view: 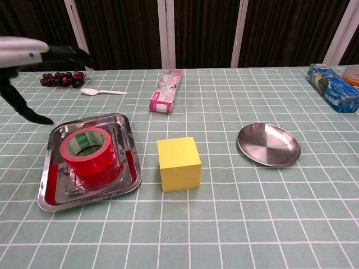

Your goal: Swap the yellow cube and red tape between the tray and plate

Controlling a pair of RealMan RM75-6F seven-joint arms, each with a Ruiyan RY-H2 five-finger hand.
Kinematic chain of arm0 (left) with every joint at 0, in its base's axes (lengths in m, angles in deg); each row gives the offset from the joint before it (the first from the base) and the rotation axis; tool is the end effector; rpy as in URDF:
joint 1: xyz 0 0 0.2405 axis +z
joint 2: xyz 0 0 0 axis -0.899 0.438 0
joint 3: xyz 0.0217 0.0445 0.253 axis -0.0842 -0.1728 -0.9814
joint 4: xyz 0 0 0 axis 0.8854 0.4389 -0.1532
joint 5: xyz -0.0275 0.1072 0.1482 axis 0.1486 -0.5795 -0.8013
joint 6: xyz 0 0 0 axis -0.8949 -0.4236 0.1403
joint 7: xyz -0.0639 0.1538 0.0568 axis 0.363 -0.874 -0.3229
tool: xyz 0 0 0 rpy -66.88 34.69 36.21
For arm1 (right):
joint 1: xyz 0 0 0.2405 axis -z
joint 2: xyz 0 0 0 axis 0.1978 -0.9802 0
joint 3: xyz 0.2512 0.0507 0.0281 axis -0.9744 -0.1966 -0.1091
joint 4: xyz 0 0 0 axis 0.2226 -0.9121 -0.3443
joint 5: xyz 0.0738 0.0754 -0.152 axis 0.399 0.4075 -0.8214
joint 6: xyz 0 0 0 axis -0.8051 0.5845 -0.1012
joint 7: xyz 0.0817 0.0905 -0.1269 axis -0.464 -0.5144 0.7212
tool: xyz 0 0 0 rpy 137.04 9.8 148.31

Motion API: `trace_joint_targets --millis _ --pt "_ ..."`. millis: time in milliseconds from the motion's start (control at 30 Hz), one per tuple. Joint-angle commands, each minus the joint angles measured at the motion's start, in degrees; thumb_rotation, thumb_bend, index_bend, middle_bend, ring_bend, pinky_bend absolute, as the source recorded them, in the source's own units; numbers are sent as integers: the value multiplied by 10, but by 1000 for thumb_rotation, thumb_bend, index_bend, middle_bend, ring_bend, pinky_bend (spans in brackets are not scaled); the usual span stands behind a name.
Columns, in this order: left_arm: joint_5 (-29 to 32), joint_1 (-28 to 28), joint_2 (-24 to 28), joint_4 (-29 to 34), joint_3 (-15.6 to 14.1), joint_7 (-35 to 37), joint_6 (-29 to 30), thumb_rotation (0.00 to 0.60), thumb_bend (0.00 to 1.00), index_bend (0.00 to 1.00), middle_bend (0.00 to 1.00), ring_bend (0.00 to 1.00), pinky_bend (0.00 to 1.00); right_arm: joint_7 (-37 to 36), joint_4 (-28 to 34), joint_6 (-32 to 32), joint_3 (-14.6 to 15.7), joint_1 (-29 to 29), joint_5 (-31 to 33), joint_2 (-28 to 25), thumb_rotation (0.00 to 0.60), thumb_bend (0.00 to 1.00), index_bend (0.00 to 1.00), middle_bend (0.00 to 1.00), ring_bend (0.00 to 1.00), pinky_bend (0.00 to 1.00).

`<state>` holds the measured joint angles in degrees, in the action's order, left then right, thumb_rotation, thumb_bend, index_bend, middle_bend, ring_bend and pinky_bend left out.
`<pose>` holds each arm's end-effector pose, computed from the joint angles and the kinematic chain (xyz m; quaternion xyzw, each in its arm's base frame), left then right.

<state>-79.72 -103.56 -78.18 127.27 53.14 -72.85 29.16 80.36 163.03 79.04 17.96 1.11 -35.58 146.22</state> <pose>-0.1583 0.3334 0.0964 -0.7746 -0.2932 -0.3786 0.4132 -0.3006 -0.2312 0.1459 0.6287 -0.4751 0.3468 0.5087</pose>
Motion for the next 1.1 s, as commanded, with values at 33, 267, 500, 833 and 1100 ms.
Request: trace_joint_targets --millis 33,267,500,833,1100 --pt "-56 114 24 55 -24 -137 176 600 39 127 0 0 32 -11 38 -52 -2 -59 -62 -20 600 43 119 0 70 0" --pt "-97 215 14 4 -55 -50 293 600 39 127 0 0 33 23 109 -143 -26 -161 -119 -8 600 41 119 0 70 0" --pt "-98 250 -3 -49 -52 -5 309 600 39 127 0 0 33 83 144 -224 -64 -243 -73 67 600 40 119 0 70 0" --pt "-90 270 -28 -89 -35 6 298 600 39 127 0 0 33 160 69 -296 -105 -338 68 211 600 40 119 0 71 2" --pt "-89 280 -38 -102 -14 -3 304 600 42 127 0 0 38 195 -9 -329 -120 -399 173 268 600 39 119 0 70 11"
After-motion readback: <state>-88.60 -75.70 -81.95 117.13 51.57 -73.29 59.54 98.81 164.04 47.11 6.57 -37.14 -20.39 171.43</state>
